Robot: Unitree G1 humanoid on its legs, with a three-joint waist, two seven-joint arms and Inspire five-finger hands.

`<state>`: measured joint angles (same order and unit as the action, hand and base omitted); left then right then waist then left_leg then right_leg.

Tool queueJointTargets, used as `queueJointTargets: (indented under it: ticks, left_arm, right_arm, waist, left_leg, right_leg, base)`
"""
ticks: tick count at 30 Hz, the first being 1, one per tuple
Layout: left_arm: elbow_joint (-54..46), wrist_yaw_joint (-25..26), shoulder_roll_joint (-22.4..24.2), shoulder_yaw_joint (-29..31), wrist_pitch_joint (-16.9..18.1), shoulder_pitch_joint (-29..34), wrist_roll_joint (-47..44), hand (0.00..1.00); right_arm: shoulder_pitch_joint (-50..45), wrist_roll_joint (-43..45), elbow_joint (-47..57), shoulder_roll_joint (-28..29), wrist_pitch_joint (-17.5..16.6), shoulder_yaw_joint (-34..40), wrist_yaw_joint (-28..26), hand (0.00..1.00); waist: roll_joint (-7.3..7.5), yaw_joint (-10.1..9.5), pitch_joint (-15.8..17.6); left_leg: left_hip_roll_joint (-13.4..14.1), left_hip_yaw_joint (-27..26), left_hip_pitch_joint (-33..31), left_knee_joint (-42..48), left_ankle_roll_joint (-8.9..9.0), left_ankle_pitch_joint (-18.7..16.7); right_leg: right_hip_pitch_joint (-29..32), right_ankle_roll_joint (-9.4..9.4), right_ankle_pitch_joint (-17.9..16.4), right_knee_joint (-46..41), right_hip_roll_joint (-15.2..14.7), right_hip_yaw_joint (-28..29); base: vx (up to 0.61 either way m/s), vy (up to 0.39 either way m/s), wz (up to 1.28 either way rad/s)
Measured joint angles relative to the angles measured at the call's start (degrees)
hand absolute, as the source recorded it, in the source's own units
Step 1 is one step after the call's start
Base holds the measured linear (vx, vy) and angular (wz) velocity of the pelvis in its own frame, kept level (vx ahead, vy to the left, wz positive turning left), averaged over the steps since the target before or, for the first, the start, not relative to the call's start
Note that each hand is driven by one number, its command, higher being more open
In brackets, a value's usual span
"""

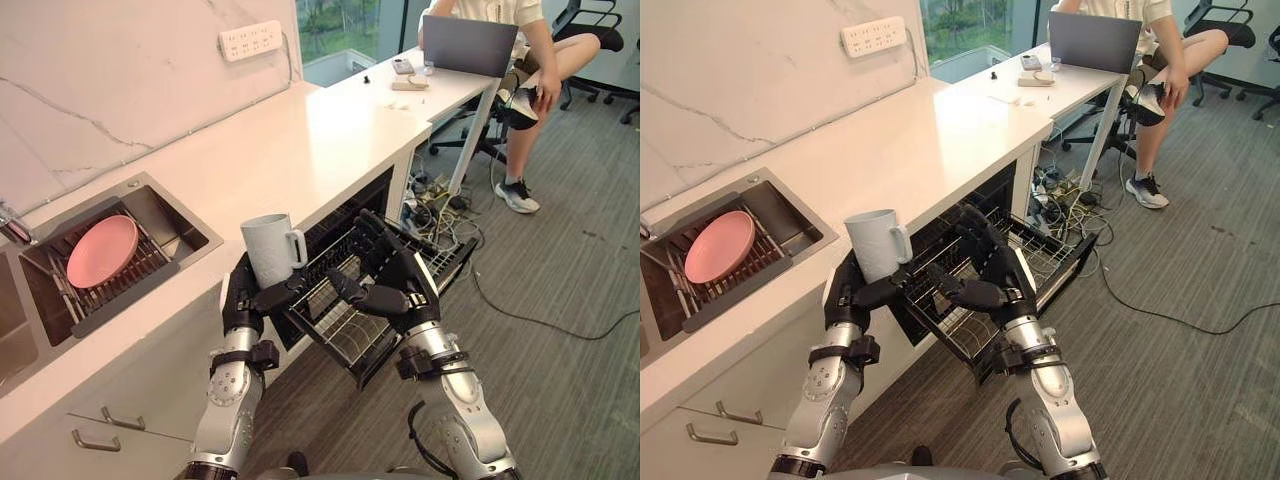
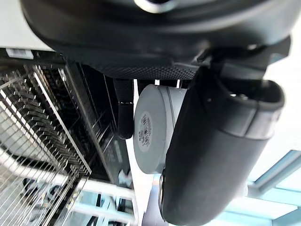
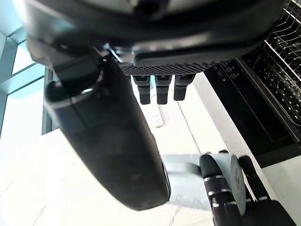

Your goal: Walk over to the sink, pick up the cup, carry it to the dishwasher, place the cup inside the dishwasher, then close the dishwasher door

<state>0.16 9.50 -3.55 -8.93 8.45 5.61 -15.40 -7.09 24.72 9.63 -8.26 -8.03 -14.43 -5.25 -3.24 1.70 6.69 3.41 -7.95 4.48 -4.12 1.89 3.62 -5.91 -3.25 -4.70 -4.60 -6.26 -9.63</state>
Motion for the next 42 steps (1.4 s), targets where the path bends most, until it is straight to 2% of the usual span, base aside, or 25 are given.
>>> queueJointTargets:
  ticks: [5,10,17,18,30,31,38,42]
  left_arm:
    - [-0.02,-1.58,0.09,-2.98,-0.09,-0.03,1.81,0.30]
    - [-0.17,-3.46,0.15,-5.83,-0.13,-0.13,3.46,0.30]
    - [-0.17,-3.97,-0.05,-9.94,-0.27,-0.61,4.54,0.30]
    - [-0.17,-3.97,0.05,-10.94,-0.30,-0.80,5.50,0.30]
    - [-0.16,-2.78,-0.57,-11.41,-0.73,-1.52,10.67,0.30]
    - [-0.16,-2.73,-0.88,-11.41,-0.73,-1.64,11.13,0.90]
    - [-0.53,-2.22,-1.49,-11.37,-0.53,-1.03,13.54,0.90]
    - [-2.82,-1.80,0.82,-9.47,0.17,1.24,14.40,0.90]
  right_arm:
    - [2.29,0.00,-1.95,0.00,0.29,-1.68,0.07,0.90]
    - [3.80,-0.03,-4.37,0.01,1.08,-3.55,0.69,0.90]
    - [6.67,-0.10,-7.31,0.42,1.56,-4.15,3.26,0.90]
    - [7.44,-0.11,-7.90,0.66,1.68,-4.20,3.89,0.30]
    - [10.00,0.74,-10.83,1.09,2.26,-4.55,7.31,0.30]
    - [10.03,1.13,-10.83,1.09,2.26,-4.52,7.29,0.30]
    - [10.07,0.36,-10.84,1.03,2.34,-3.63,6.62,0.30]
    - [9.70,-4.48,-8.39,1.65,2.45,-3.22,6.44,0.30]
  waist:
    - [0.03,0.50,-0.51]
    - [0.05,0.46,-2.51]
    - [0.23,-0.36,-3.25]
    - [0.32,-0.57,-3.30]
    - [1.38,-0.92,-4.13]
    - [1.71,-0.93,-4.34]
    - [2.02,-0.95,-4.53]
    - [2.02,-0.97,-4.52]
  left_leg:
    - [-0.09,-0.23,0.19,-0.87,0.00,0.67]
    - [-0.11,-0.02,0.04,-0.87,0.01,0.87]
    - [-0.15,0.86,-0.41,-1.16,0.02,1.34]
    - [-0.14,1.03,-0.65,-1.17,0.03,1.48]
    - [0.09,1.18,-1.80,-1.18,0.00,2.23]
    - [0.17,1.20,-1.96,-1.18,0.05,2.31]
    - [0.36,1.33,-2.06,-1.20,0.10,2.57]
    - [0.52,1.74,-2.61,-1.20,0.21,2.65]
  right_leg:
    - [-0.02,-0.45,0.71,0.96,0.24,0.00]
    - [-0.29,-0.50,0.99,1.61,0.30,-0.23]
    - [-0.28,-0.50,1.11,1.68,0.31,-1.09]
    - [-0.18,-0.44,1.22,1.77,0.33,-1.31]
    - [0.30,-0.27,2.38,2.92,0.73,-1.47]
    - [0.47,-0.20,2.48,2.95,0.83,-1.42]
    - [0.57,-0.17,2.78,3.11,1.02,-1.41]
    - [0.61,-0.16,3.05,3.75,1.25,-1.60]
  base:
    - [-0.03,0.010,-0.02]
    - [0.00,-0.003,0.01]
    - [-0.03,-0.004,0.06]
    - [-0.03,-0.003,0.09]
    - [-0.01,-0.001,0.01]
    - [0.00,0.000,0.00]
    - [0.00,0.000,0.00]
    - [-0.01,-0.007,0.03]
